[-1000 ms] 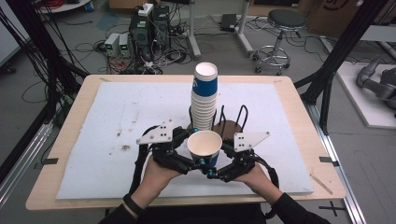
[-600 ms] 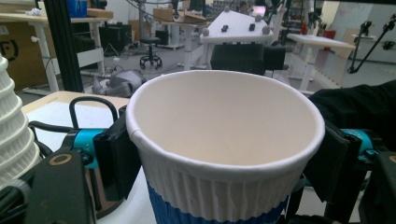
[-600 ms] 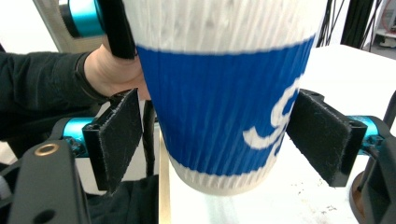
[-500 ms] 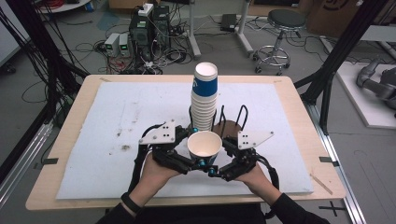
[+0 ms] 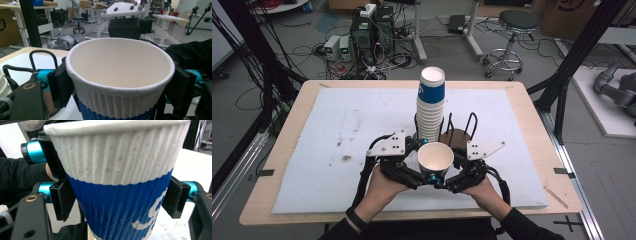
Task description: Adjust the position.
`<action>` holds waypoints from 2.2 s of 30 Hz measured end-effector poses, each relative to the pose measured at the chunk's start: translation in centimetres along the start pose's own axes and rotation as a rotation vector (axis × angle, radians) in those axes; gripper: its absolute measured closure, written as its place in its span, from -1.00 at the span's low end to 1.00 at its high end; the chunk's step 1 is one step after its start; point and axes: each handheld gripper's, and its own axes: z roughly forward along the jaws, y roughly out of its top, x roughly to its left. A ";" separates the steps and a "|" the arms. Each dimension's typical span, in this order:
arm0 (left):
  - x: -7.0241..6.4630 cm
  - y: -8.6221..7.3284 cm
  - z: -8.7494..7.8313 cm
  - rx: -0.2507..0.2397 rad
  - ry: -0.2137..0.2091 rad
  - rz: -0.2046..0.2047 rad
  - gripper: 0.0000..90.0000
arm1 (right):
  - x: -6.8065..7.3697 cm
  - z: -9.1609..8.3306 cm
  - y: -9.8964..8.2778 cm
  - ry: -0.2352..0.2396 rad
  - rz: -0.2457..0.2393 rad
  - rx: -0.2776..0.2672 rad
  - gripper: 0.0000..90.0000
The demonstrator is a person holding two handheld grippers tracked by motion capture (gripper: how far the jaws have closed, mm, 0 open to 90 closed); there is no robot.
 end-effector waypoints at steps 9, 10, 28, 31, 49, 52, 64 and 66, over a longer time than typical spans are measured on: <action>0.1 0.2 -0.6 -0.014 -0.003 -0.011 -0.71 | -0.1 -0.1 0.0 -0.009 -0.009 0.020 -0.46; 0.2 0.3 -0.7 -0.014 -0.008 -0.013 -0.72 | -0.1 -0.2 0.1 -0.010 -0.013 0.018 -0.46; 0.5 -0.7 -2.7 -0.015 0.055 0.011 -0.73 | -0.6 -2.0 0.8 -0.040 -0.009 -0.060 -0.46; 0.6 -0.9 -2.6 -0.011 0.055 0.009 -0.73 | -0.7 -2.2 0.8 -0.045 -0.003 -0.067 -0.46; 0.0 -3.7 0.3 0.046 0.076 -0.010 -0.73 | -0.6 -1.9 0.9 -0.023 0.004 -0.092 -0.46; -0.1 -3.8 0.7 0.043 0.063 -0.023 -0.73 | -0.4 -1.5 0.8 -0.013 0.006 -0.080 -0.46; 0.0 -4.3 1.0 0.016 0.010 -0.039 -0.45 | 0.0 -0.4 0.5 0.016 0.002 -0.065 -0.46; -0.1 -4.3 1.0 0.017 0.009 -0.036 -0.37 | -0.1 -0.4 0.4 0.013 0.005 -0.064 -0.46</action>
